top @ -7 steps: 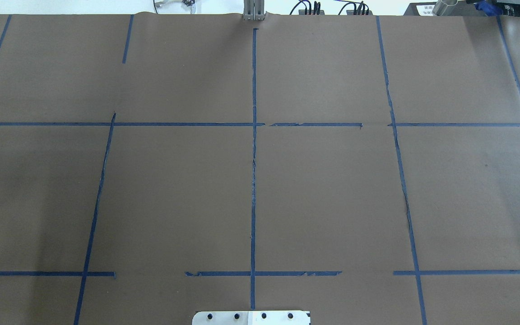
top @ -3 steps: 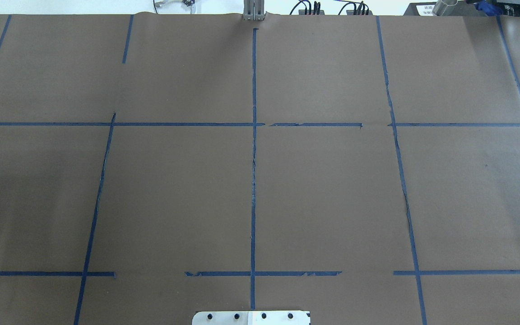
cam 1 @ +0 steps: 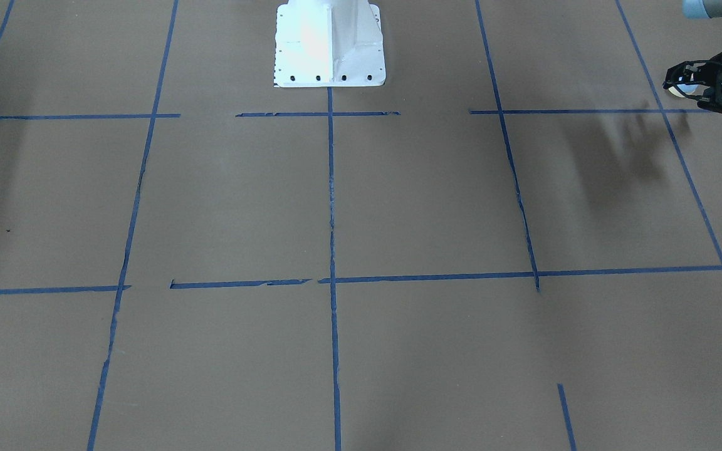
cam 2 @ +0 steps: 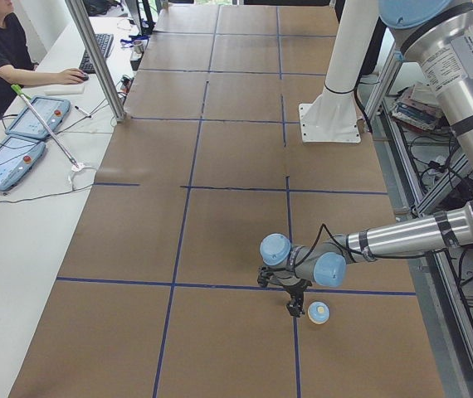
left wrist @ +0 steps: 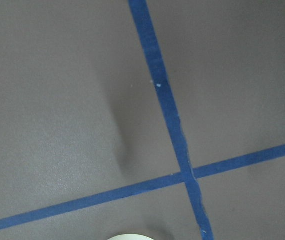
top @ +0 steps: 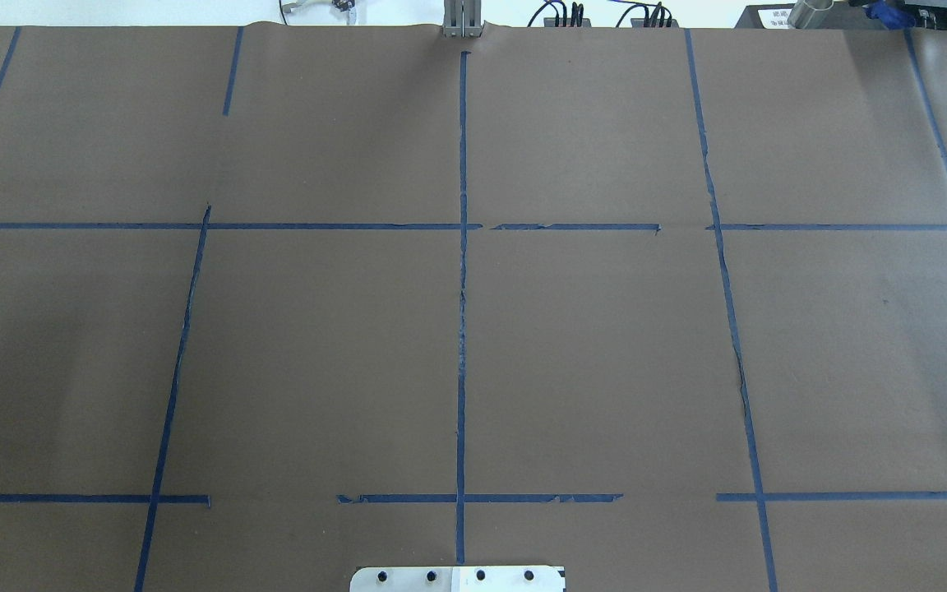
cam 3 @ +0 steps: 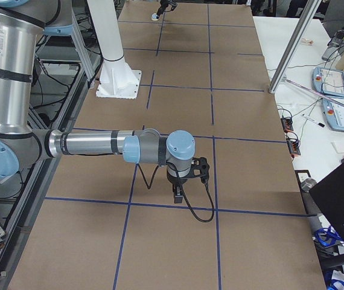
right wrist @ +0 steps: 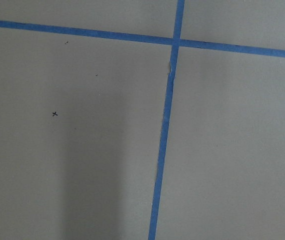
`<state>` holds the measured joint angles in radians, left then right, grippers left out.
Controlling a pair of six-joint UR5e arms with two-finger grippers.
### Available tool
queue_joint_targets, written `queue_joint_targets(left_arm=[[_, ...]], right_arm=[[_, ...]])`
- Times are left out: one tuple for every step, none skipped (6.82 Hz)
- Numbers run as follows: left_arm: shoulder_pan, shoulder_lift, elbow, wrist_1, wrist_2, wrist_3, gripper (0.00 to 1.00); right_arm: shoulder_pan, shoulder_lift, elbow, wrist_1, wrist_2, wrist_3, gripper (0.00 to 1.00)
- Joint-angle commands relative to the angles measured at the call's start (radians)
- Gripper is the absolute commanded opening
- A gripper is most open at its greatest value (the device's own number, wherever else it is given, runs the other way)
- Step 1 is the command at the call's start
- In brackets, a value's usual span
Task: Place and press bell with both arms
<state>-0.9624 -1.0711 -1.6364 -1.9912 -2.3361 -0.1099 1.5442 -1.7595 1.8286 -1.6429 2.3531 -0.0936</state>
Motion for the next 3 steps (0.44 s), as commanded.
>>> queue_joint_targets(left_arm=[[0.040, 0.000, 0.038, 0.002, -0.003, -0.002, 1.00], [0.050, 0.000, 0.056, 0.002, -0.003, -0.002, 1.00], [0.060, 0.000, 0.067, 0.002, -0.003, -0.004, 1.00]], right_arm=[[0.000, 0.000, 0.000, 0.000, 0.000, 0.000, 1.00], [0.000, 0.000, 0.000, 0.000, 0.000, 0.000, 1.00], [0.000, -0.002, 0.000, 0.000, 0.000, 0.000, 1.00]])
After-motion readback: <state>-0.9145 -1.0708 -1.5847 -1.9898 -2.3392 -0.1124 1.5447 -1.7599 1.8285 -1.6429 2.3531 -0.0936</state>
